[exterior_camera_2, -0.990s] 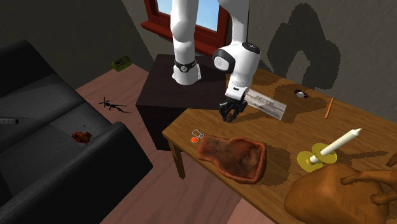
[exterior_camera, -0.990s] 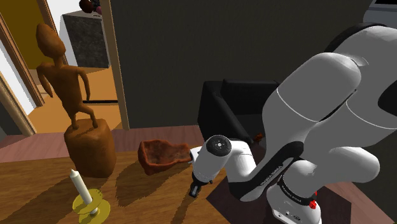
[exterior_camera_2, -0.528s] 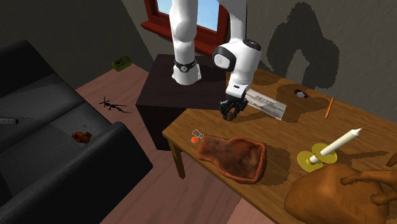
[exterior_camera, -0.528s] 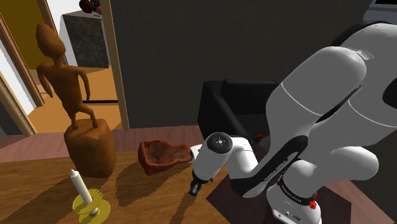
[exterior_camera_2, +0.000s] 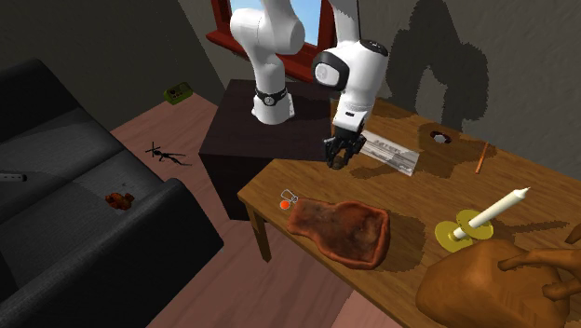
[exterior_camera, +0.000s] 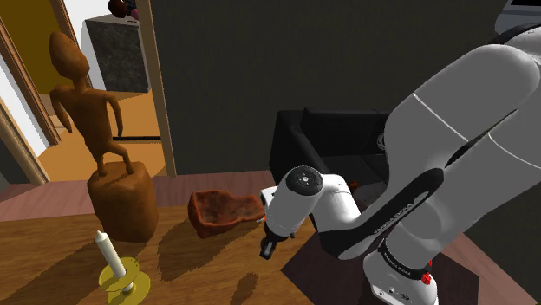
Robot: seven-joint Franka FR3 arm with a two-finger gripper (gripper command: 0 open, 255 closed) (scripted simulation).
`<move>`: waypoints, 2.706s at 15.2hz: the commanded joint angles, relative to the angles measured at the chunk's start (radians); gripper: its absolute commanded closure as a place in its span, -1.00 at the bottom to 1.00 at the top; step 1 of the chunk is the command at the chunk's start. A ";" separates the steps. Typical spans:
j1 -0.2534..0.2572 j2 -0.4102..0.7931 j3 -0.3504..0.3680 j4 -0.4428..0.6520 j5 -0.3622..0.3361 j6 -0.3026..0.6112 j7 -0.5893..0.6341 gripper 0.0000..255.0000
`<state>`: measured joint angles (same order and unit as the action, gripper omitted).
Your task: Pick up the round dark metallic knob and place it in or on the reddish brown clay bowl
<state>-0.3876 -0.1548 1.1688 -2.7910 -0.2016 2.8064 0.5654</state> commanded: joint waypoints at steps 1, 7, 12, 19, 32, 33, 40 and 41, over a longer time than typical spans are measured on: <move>0.111 -0.037 -0.092 0.000 0.114 -0.029 -0.081 1.00; 0.293 -0.151 -0.245 0.008 0.293 -0.137 -0.224 1.00; 0.373 -0.232 -0.322 0.025 0.363 -0.231 -0.288 1.00; 0.435 -0.329 -0.398 0.059 0.410 -0.359 -0.344 1.00; 0.172 -0.034 -0.363 0.350 0.136 -0.379 -0.324 1.00; 0.148 0.008 -0.356 0.386 0.094 -0.384 -0.310 1.00; 0.100 0.276 -0.369 0.615 -0.166 -0.444 -0.208 1.00; 0.103 0.287 -0.372 0.611 -0.180 -0.435 -0.196 1.00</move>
<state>-0.2860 0.1161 0.8009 -2.1888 -0.3637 2.3710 0.3613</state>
